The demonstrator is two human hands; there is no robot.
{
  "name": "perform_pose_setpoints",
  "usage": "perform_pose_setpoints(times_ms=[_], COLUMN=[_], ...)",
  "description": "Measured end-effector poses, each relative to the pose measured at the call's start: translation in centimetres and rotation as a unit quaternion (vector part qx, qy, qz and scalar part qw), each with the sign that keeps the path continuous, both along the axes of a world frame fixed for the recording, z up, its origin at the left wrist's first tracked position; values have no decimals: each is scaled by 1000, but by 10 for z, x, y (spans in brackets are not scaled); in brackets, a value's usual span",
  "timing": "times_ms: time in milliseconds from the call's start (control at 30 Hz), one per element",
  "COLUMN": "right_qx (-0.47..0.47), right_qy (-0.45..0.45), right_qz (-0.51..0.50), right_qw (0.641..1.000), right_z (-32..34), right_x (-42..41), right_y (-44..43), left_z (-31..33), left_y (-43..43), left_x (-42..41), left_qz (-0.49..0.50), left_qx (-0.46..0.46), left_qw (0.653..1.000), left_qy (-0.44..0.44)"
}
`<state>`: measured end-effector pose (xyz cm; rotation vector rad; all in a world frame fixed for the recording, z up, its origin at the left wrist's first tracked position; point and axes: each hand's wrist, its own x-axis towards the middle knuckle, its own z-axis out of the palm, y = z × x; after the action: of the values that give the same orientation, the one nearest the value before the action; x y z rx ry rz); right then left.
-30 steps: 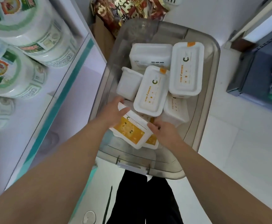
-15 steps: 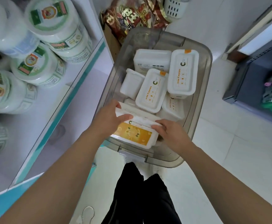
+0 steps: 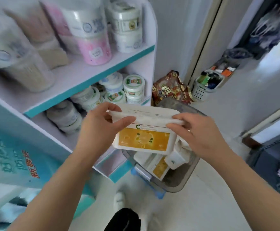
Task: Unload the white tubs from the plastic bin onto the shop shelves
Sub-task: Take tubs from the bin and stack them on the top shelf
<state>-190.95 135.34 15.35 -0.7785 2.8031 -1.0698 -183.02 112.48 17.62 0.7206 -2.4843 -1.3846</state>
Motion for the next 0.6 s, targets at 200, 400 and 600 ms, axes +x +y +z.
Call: perform_pose_setpoints(times_ms=[200, 400, 600], right_qx=[-107, -192, -259], right_qy=[66, 86, 72], right_qz=[56, 126, 237], right_qw=[990, 970, 933], right_z=[92, 151, 189], right_x=[34, 82, 145], right_y=[-44, -123, -244], left_z=[74, 122, 160], left_y=[-29, -80, -164], left_x=[69, 149, 250], left_qz=[88, 176, 269], left_qx=[-10, -38, -82], left_qw=[989, 963, 931], left_qy=[117, 200, 232])
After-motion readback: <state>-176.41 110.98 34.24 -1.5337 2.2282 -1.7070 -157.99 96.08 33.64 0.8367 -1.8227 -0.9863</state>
